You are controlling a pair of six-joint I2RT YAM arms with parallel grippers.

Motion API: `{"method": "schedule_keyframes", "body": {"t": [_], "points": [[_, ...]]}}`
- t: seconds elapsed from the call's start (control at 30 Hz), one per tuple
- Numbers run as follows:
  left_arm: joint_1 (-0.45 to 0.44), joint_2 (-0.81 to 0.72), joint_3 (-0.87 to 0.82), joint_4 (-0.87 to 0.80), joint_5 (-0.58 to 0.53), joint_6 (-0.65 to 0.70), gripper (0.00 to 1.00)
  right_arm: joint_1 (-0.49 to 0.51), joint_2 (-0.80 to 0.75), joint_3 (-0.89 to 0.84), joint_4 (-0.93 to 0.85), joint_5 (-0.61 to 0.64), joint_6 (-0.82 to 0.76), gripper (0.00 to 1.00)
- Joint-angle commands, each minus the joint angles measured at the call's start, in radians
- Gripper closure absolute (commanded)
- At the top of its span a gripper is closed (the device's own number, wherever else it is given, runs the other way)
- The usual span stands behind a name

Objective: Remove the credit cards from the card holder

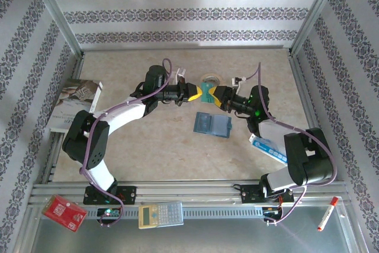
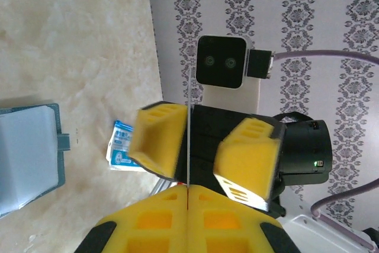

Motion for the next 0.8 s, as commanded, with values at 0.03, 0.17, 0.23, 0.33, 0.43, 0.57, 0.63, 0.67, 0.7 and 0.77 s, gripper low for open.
{"method": "schedule_keyframes", "body": {"t": [0.03,0.17,0.23,0.33,0.43,0.57,0.63,0.67,0.7,0.77], "points": [[0.015,-0.013,-0.005,0.089,0.032,-0.038,1.0,-0.01,0.014,0.006,0.173,-0.015,0.063,0.75],[0.016,-0.015,-0.01,0.093,0.021,-0.041,1.0,-0.005,0.009,0.001,0.229,-0.01,0.091,0.94],[0.015,-0.016,-0.018,0.129,0.001,-0.065,1.0,0.004,0.0,-0.001,0.23,0.001,0.093,0.96],[0.003,-0.01,-0.035,0.242,-0.04,-0.13,0.83,0.022,0.0,-0.004,0.23,0.028,0.104,0.96],[-0.005,0.003,-0.047,0.339,-0.06,-0.186,0.82,0.027,0.008,-0.011,0.234,0.058,0.123,0.95],[-0.006,0.016,-0.06,0.374,-0.075,-0.207,0.83,0.027,0.02,-0.014,0.233,0.061,0.12,0.95],[-0.009,0.023,-0.059,0.382,-0.071,-0.208,0.83,0.027,0.032,-0.011,0.234,0.052,0.125,0.95],[-0.012,0.026,-0.057,0.383,-0.069,-0.21,0.82,0.029,0.037,-0.009,0.235,0.05,0.128,0.95],[-0.014,0.031,-0.055,0.382,-0.066,-0.21,0.81,0.029,0.043,-0.009,0.238,0.046,0.132,0.94],[-0.018,0.038,-0.052,0.38,-0.064,-0.207,0.8,0.033,0.05,-0.004,0.239,0.04,0.136,0.95]]}}
